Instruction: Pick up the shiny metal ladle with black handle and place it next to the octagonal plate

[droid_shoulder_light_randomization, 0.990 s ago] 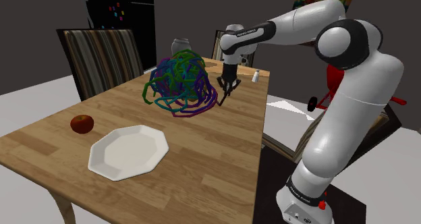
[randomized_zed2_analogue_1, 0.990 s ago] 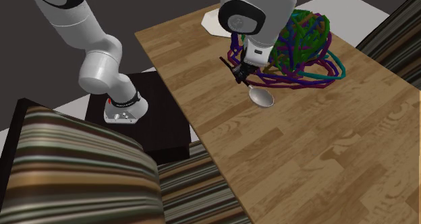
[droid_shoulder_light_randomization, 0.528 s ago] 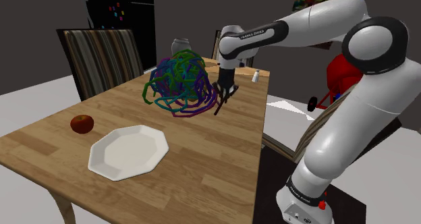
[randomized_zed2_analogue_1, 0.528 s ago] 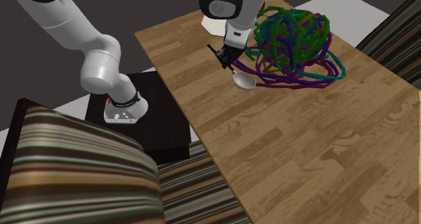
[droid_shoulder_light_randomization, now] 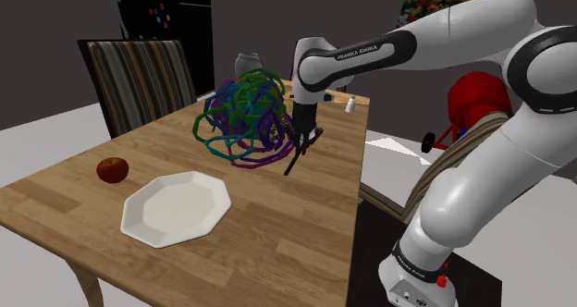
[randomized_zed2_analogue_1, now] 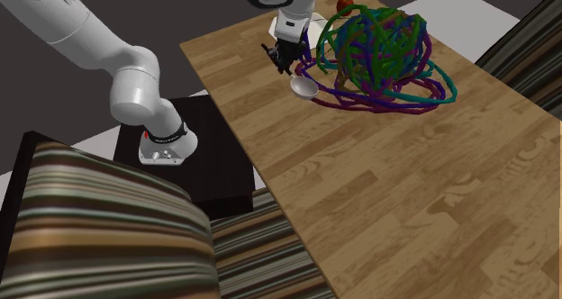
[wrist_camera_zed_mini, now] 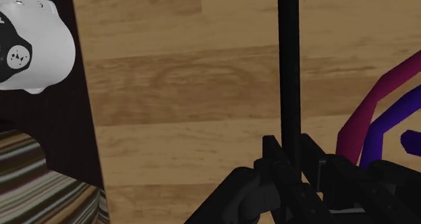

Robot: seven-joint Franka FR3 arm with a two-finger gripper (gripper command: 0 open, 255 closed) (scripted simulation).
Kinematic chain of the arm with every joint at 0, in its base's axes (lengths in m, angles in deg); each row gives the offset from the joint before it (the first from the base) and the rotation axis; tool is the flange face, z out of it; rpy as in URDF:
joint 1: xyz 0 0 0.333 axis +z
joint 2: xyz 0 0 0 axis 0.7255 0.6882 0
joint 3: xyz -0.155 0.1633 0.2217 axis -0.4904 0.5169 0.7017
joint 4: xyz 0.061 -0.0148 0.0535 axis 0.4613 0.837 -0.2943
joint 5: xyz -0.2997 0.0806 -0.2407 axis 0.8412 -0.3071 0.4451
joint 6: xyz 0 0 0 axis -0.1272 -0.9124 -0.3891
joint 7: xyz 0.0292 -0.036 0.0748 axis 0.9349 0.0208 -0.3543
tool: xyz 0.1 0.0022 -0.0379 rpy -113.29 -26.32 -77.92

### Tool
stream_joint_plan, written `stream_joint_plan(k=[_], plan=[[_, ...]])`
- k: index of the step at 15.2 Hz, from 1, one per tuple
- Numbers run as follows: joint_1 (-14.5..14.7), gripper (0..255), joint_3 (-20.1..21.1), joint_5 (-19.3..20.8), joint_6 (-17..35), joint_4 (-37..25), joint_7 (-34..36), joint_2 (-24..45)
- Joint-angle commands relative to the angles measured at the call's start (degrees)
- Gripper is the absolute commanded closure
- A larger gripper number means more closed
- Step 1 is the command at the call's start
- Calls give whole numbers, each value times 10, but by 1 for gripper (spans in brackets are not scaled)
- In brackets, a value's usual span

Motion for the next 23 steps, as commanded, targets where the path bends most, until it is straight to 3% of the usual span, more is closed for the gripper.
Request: stream_joint_plan(k=[1, 12, 23], plan=[[17, 255, 21, -12, 2, 18, 26, -19], [94, 255, 122, -74, 14, 56, 170, -63], [159, 255, 236, -117, 37, 14, 327, -27]])
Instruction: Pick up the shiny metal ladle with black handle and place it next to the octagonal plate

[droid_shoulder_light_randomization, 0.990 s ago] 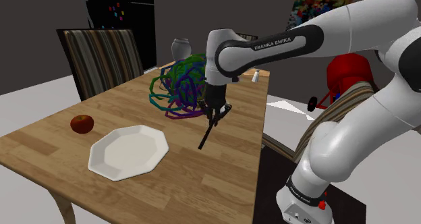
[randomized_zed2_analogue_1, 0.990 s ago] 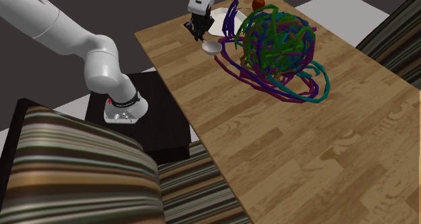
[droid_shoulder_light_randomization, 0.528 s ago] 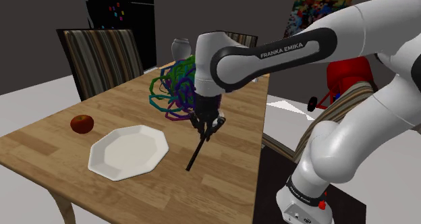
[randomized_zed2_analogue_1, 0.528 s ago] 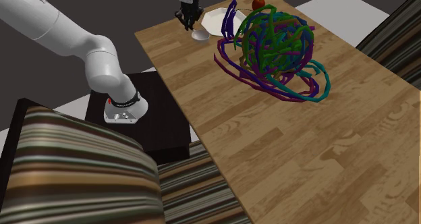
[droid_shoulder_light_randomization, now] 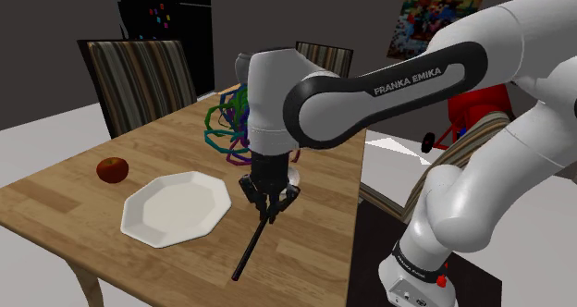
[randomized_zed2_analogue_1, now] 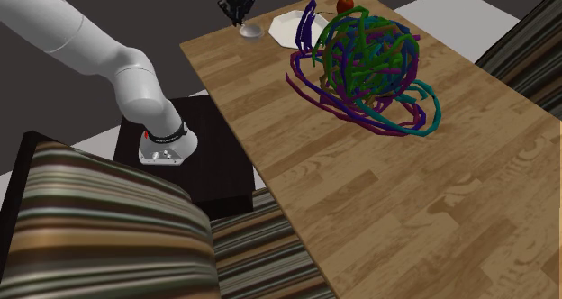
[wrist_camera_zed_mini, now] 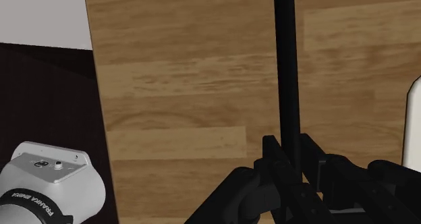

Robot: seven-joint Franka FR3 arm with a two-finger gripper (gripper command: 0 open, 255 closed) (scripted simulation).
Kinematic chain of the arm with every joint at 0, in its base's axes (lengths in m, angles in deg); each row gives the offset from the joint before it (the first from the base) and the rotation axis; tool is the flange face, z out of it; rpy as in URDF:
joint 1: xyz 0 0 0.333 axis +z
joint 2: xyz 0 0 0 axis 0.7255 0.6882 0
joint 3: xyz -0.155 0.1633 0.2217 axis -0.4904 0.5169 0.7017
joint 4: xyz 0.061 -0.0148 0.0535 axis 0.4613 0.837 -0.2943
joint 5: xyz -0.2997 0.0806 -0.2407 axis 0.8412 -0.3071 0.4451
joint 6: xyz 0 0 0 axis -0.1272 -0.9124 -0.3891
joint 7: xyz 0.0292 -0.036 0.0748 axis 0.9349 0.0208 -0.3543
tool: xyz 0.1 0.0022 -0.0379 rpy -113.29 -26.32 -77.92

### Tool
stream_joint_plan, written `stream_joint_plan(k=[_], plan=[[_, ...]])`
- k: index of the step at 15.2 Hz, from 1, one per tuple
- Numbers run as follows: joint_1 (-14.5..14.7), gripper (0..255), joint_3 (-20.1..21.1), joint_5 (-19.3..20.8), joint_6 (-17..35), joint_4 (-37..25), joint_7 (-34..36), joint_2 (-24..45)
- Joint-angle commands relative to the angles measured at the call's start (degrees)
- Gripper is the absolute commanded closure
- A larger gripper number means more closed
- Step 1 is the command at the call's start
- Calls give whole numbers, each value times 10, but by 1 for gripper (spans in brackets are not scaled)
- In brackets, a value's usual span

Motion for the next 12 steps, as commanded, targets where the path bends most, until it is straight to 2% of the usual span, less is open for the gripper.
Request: stream_joint_plan(k=[1, 3, 12], plan=[[11, 255, 23, -4, 6, -14, 33, 14], [18, 255, 39, -4, 10, -27, 57, 27], [18, 255, 51, -2, 85, 17, 54, 58]])
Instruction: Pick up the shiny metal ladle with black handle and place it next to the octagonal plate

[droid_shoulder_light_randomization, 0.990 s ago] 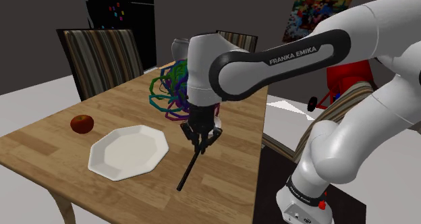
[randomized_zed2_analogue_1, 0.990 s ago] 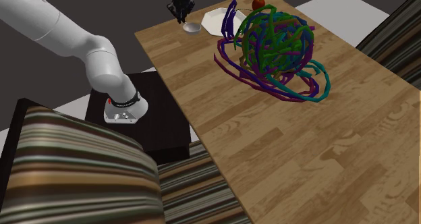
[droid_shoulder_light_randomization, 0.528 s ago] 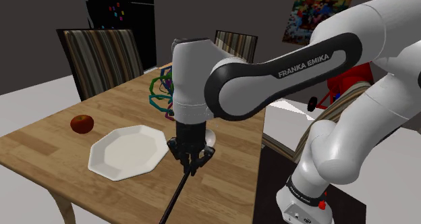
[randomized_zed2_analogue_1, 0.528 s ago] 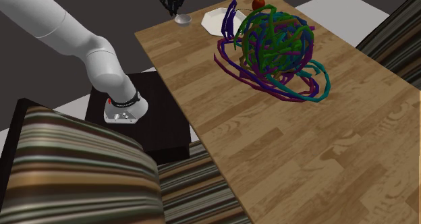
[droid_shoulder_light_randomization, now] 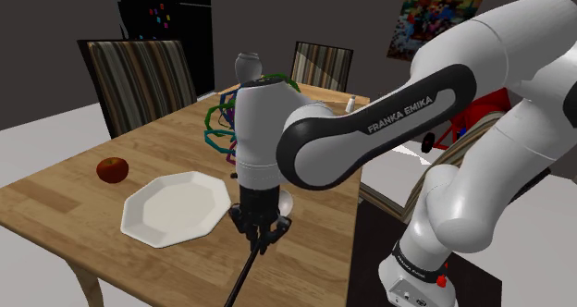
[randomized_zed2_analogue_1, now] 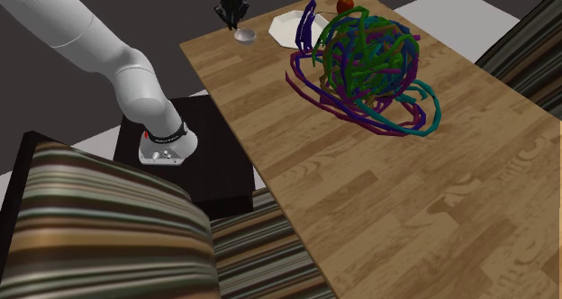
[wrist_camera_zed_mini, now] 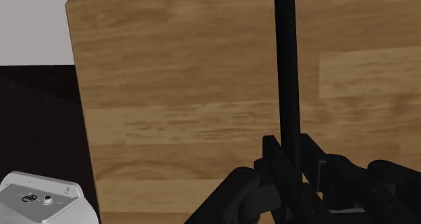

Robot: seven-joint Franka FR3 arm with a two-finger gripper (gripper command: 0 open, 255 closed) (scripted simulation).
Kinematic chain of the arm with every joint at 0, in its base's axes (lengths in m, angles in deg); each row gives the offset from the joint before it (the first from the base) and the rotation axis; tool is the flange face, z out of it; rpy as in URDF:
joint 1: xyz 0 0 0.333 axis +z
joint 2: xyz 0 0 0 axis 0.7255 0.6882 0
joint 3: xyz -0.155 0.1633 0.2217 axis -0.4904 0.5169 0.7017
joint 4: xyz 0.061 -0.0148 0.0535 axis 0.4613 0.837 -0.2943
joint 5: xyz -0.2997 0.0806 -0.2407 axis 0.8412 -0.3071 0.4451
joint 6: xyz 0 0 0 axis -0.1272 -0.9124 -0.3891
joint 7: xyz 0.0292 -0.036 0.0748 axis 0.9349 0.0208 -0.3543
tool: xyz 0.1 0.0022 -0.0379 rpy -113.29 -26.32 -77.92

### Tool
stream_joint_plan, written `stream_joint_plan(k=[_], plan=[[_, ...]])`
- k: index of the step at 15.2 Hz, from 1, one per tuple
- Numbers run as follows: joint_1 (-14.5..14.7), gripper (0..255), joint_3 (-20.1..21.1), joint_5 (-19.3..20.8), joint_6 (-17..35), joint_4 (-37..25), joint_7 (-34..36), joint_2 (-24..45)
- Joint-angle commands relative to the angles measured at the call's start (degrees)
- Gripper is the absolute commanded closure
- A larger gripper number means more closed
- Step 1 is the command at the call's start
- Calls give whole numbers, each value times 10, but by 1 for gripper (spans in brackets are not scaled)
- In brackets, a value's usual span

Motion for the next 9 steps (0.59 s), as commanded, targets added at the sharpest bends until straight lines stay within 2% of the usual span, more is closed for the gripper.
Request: stream_joint_plan(k=[1, 9], plan=[[0, 255, 3, 1, 17, 8, 1, 9], [-1, 255, 13, 9, 86, 38, 3, 50]])
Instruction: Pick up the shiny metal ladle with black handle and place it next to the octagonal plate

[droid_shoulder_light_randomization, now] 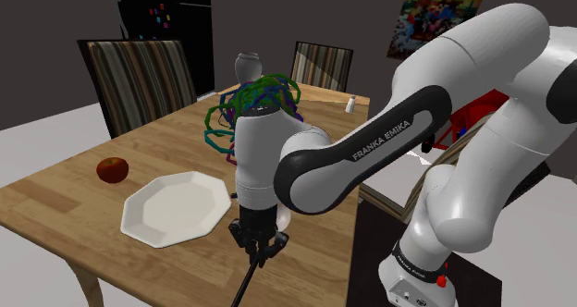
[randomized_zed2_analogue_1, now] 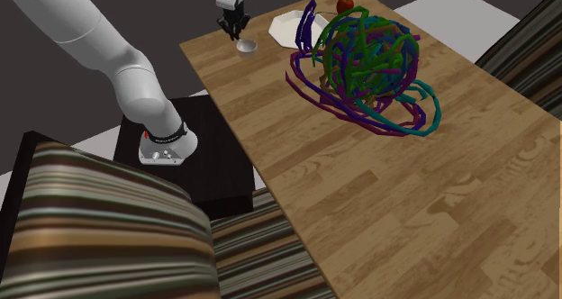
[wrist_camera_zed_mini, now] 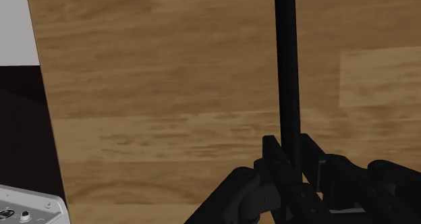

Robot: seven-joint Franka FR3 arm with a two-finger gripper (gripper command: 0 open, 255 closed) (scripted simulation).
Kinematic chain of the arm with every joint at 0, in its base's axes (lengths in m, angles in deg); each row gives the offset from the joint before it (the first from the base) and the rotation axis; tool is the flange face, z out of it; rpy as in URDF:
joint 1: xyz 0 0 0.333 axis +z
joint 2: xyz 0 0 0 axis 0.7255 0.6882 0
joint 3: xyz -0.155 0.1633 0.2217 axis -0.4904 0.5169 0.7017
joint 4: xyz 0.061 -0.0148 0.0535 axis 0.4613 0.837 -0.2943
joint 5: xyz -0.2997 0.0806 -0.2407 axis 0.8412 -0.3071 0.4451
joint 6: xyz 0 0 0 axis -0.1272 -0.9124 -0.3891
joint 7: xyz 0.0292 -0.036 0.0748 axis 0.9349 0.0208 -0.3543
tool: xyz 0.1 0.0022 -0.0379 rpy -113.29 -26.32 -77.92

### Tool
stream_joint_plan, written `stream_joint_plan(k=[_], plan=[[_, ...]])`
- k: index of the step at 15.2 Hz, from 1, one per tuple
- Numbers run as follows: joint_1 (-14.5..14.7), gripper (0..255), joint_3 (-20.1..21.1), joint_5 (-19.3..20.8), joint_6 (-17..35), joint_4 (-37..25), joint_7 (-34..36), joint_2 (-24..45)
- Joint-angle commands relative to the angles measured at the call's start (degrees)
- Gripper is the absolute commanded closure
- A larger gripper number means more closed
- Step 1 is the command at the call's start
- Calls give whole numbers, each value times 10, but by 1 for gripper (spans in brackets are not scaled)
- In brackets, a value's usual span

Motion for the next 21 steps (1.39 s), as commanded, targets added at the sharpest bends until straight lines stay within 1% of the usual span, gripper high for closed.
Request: stream_joint_plan(k=[1, 9, 10, 15, 19, 21], plan=[[0, 255, 3, 3, 19, 7, 1, 12], [0, 255, 3, 3, 19, 7, 1, 12], [0, 0, 3, 3, 19, 7, 1, 12], [0, 0, 3, 3, 19, 7, 1, 12], [-4, 0, -13, -3, -63, -32, -8, -32], [-4, 0, -13, -3, -63, -32, -8, -32]])
